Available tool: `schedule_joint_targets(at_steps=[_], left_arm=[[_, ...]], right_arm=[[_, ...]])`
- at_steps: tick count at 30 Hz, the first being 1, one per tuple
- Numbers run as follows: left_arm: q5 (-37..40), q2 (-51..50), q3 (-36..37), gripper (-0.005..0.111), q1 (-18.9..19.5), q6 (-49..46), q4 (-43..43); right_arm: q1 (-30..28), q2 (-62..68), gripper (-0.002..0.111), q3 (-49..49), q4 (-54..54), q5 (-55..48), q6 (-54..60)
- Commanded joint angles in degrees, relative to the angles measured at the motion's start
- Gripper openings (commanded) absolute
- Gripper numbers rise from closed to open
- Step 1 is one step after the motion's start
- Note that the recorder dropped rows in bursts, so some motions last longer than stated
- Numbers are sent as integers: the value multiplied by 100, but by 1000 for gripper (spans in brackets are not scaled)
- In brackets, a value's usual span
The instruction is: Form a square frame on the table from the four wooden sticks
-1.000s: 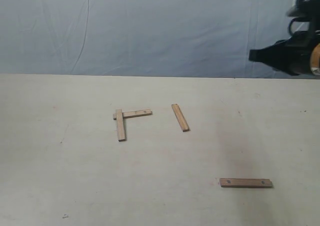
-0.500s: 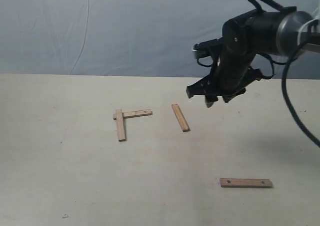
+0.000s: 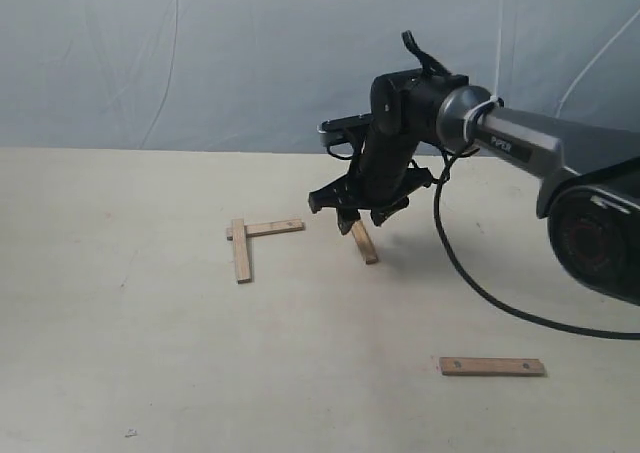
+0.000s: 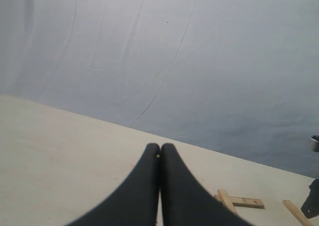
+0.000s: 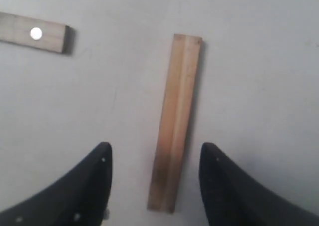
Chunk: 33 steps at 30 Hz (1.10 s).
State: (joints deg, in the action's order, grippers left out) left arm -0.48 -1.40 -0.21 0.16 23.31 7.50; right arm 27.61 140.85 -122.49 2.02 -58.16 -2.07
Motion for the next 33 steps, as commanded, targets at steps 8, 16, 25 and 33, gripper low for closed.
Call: schedule_joint_targets(at_steps=[8,16,25,33], left_arm=[[-73,49,21,0,25,7,27],[-73,49,21,0,25,7,27],[-73,49,21,0,25,7,27],[-73,49,21,0,25,7,27]], right_arm=[[-17,572,50,-592,-336,-84,62],[-17,585,26,-592,-336,-225,-56],[-5,419,-1,-592,-320,-293,-548],[588,247,-1,-895,-501,-533,-1360]])
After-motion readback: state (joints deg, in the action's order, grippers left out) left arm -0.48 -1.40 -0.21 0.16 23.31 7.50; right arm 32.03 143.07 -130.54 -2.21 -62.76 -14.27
